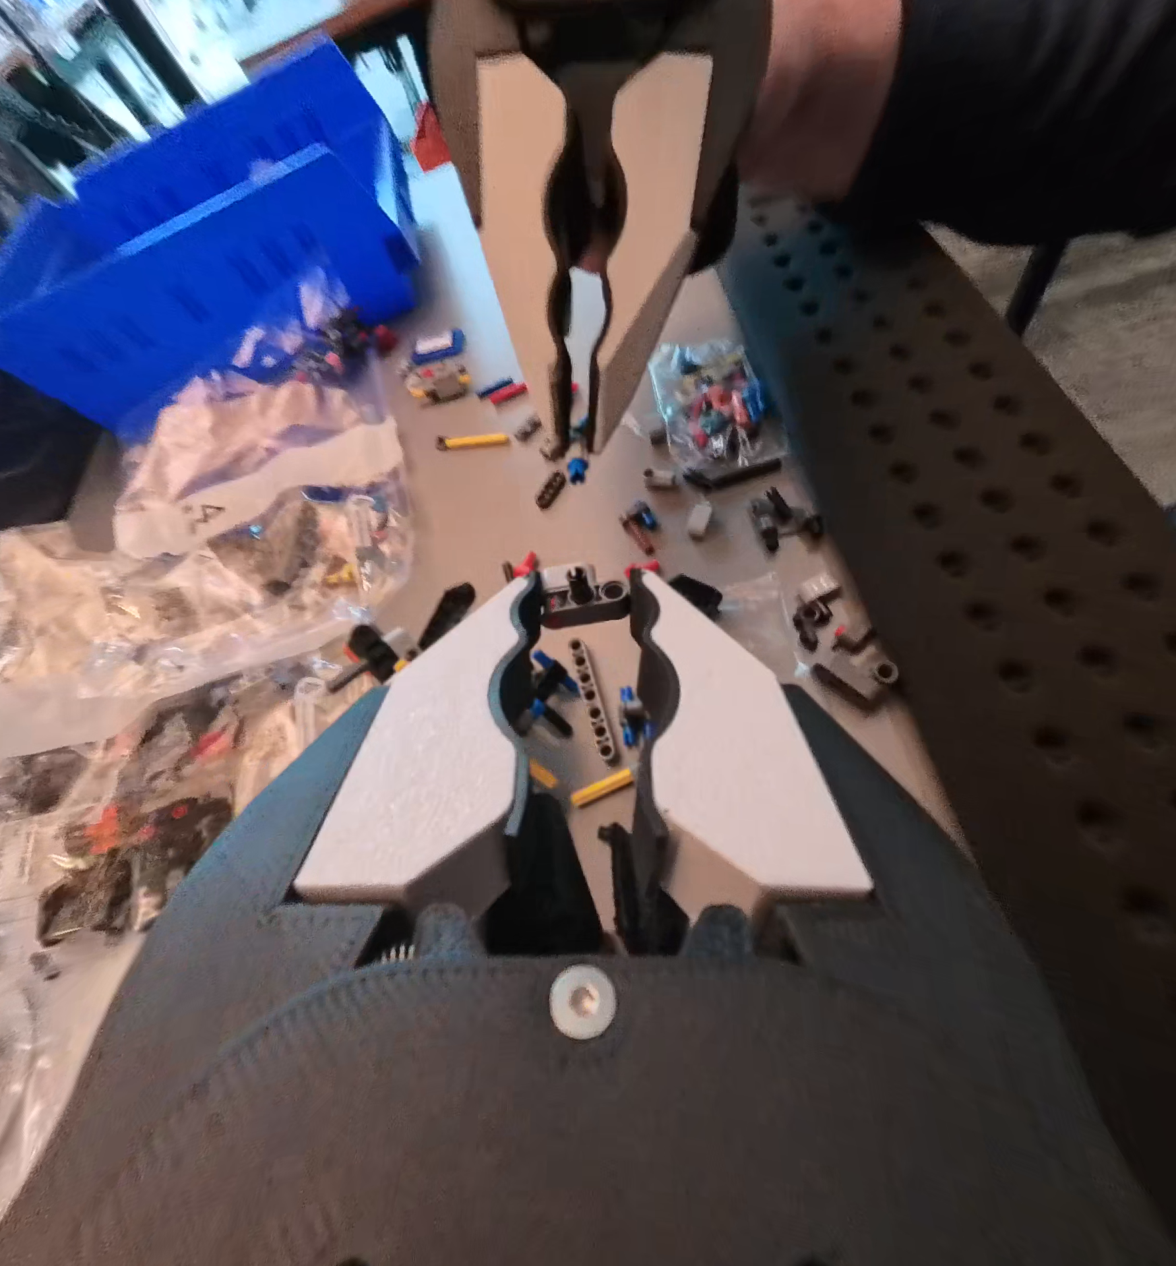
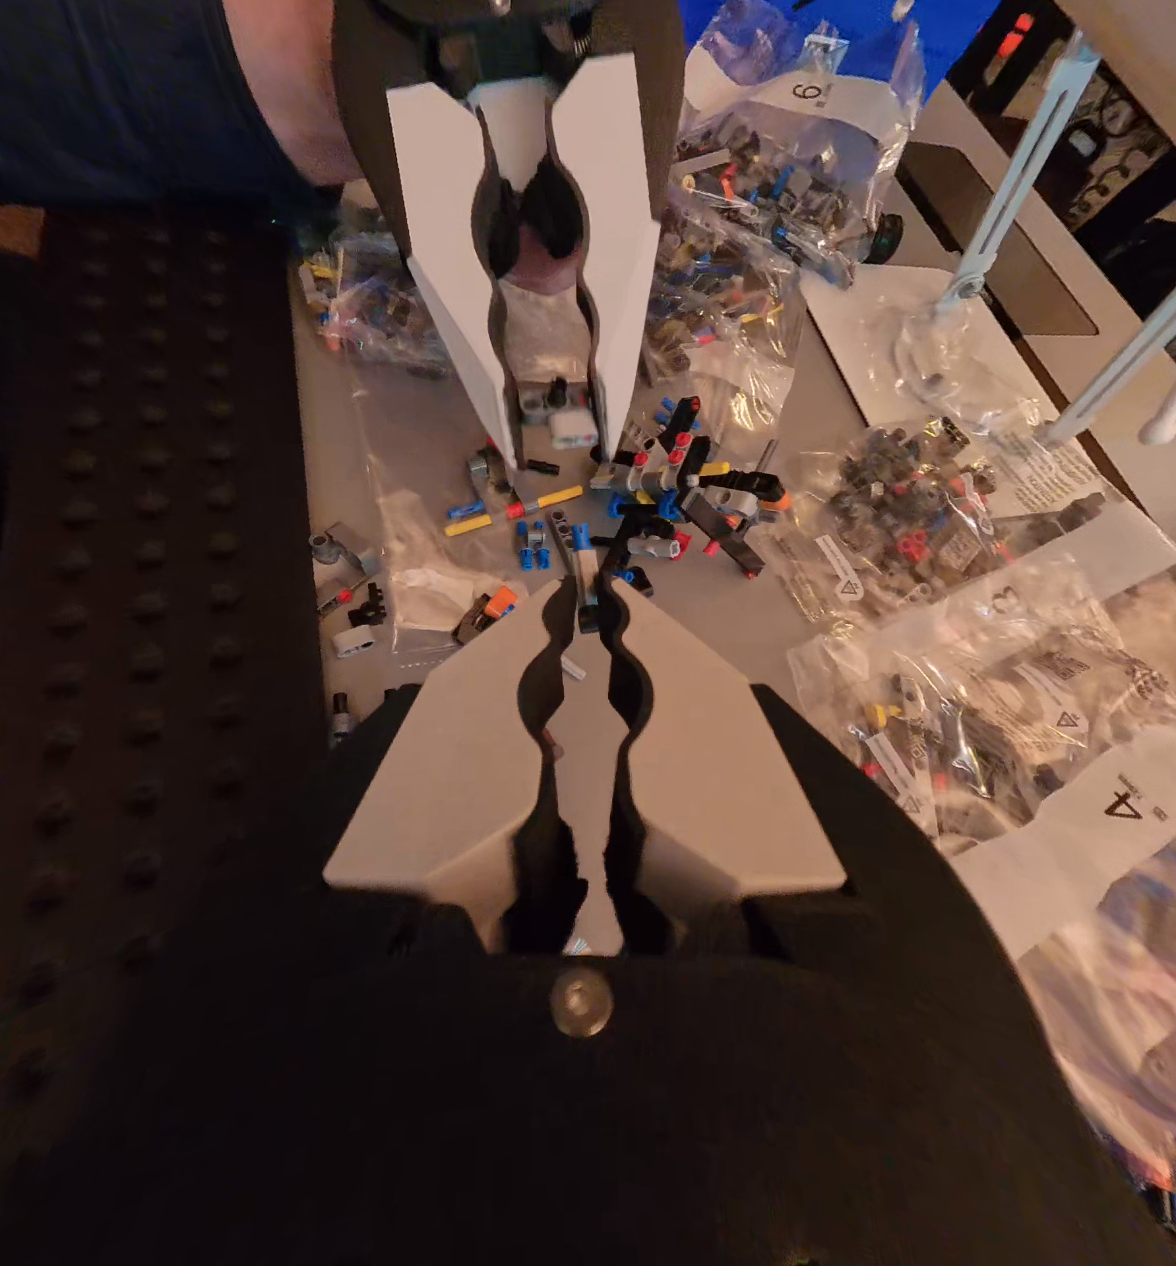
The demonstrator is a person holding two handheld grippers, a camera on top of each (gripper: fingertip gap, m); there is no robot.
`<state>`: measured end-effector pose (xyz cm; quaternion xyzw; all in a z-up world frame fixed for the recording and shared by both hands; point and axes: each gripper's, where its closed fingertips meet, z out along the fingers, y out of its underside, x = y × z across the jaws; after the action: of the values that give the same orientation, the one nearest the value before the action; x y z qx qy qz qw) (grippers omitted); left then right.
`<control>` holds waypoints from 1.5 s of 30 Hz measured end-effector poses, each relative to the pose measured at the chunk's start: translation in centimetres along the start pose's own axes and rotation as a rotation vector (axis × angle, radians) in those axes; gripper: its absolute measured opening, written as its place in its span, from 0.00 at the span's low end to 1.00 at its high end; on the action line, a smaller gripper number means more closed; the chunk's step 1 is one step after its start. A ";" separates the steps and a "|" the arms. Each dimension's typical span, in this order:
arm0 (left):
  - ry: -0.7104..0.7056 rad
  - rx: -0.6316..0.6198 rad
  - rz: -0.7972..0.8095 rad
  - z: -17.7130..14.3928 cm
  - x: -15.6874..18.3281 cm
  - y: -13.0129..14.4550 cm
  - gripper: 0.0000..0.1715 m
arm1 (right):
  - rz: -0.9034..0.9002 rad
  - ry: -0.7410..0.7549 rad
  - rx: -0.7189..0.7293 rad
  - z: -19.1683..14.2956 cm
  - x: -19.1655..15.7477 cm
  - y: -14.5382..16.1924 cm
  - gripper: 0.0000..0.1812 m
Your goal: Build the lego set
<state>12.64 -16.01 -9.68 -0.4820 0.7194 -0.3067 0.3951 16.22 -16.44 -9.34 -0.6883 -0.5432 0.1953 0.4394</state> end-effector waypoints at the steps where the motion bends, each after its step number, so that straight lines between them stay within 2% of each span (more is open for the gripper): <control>1: 0.009 -0.038 0.001 0.4 0.2 0.7 0.14 | -0.002 -0.003 -0.006 0.1 -0.1 0.1 0.02; 2: 0.034 -0.070 -0.012 0.9 0.5 1.4 0.15 | -0.004 -0.014 -0.010 0.3 -0.2 0.2 0.02; 4: 0.013 -0.116 0.001 1.5 0.3 2.1 0.22 | -0.015 -0.017 -0.032 0.7 -0.5 0.4 0.02; 7: 0.000 -0.068 0.008 1.8 0.5 0.8 0.28 | -0.031 -0.010 -0.057 1.4 -0.7 0.5 0.02; 8: -0.016 -0.064 0.034 1.8 0.5 0.5 0.26 | -0.038 -0.011 -0.065 1.6 -0.8 0.4 0.02; 11: -0.030 -0.040 0.103 2.2 1.0 -0.5 0.12 | -0.053 -0.013 -0.077 2.2 -1.0 0.2 0.02; 13: -0.062 -0.072 0.135 2.3 0.7 -0.1 0.04 | -0.056 -0.016 -0.086 2.5 -1.2 0.1 0.02; 22: -0.091 -0.076 0.141 2.0 0.3 -0.2 0.04 | -0.020 -0.017 -0.036 1.9 -0.9 -0.4 0.02; 29: -0.075 -0.140 0.181 1.9 0.9 0.3 0.02 | -0.025 -0.047 -0.024 1.8 -1.5 -0.3 0.01; 31: -0.091 -0.210 0.182 1.3 0.4 1.9 0.02 | -0.005 -0.007 -0.068 0.9 -0.2 1.2 0.00; 33: -0.107 -0.127 0.112 0.1 -0.6 0.9 0.02 | 0.037 -0.046 0.030 -0.2 -0.2 0.4 0.00; 34: -0.101 -0.125 0.106 -0.1 -0.6 0.7 0.02 | 0.034 -0.045 0.046 -0.3 -0.2 -0.1 0.00; 38: -0.077 -0.141 0.149 0.9 0.4 0.7 0.02 | -0.008 -0.020 0.030 1.1 -0.6 -0.8 0.00; 40: -0.073 -0.133 0.162 1.0 0.6 0.6 0.02 | -0.012 -0.007 0.006 1.6 -0.5 -0.7 0.08; 43: -0.078 -0.116 0.176 1.2 0.7 -0.1 0.02 | -0.023 -0.025 -0.021 2.3 -1.0 -0.4 0.11; 44: -0.074 -0.124 0.185 1.4 0.9 0.0 0.02 | -0.028 -0.029 -0.029 2.5 -1.1 -0.3 0.10; 45: -0.074 -0.130 0.193 1.6 1.0 0.0 0.02 | -0.039 -0.040 -0.047 2.7 -1.4 -0.1 0.05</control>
<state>13.76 -17.06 -10.79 -0.4461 0.7658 -0.2016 0.4171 13.71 -16.65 -10.95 -0.6837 -0.5696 0.1878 0.4156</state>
